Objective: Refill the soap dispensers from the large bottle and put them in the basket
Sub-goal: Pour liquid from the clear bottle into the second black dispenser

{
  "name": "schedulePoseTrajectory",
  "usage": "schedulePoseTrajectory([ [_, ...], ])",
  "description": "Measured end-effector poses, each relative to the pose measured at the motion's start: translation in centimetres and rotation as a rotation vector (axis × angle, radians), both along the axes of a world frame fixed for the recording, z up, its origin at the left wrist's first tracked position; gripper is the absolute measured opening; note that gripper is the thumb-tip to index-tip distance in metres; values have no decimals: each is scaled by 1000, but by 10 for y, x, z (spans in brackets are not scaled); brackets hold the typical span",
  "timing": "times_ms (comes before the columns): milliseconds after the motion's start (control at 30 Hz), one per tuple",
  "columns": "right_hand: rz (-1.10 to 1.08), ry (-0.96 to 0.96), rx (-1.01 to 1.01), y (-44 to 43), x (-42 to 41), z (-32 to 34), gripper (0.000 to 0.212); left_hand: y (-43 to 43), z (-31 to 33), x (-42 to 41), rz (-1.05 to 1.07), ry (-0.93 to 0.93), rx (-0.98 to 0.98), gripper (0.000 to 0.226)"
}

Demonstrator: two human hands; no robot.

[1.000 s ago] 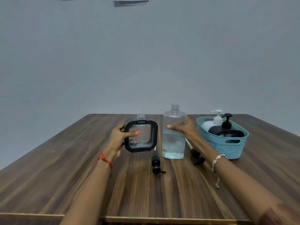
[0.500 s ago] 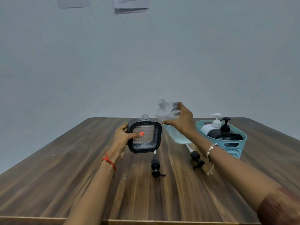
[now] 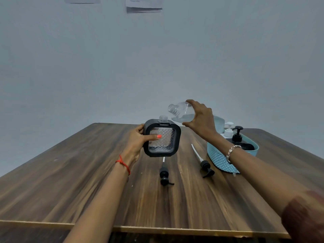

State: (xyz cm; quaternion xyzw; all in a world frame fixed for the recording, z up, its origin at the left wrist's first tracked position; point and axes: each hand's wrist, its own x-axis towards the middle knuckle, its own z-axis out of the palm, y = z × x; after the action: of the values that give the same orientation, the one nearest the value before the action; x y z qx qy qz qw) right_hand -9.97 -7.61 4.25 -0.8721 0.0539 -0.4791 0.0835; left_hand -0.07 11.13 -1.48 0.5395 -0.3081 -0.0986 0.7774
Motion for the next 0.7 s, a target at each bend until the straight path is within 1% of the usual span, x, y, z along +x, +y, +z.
schedulePoseTrajectory([
  [267,-16,-31,-111,-2,0,2,66,-3,-1,0,3,12,8,44],
  [700,-34,-63,-286,-2,5,-1,63,1,-2,-1,35,12,26,42],
])
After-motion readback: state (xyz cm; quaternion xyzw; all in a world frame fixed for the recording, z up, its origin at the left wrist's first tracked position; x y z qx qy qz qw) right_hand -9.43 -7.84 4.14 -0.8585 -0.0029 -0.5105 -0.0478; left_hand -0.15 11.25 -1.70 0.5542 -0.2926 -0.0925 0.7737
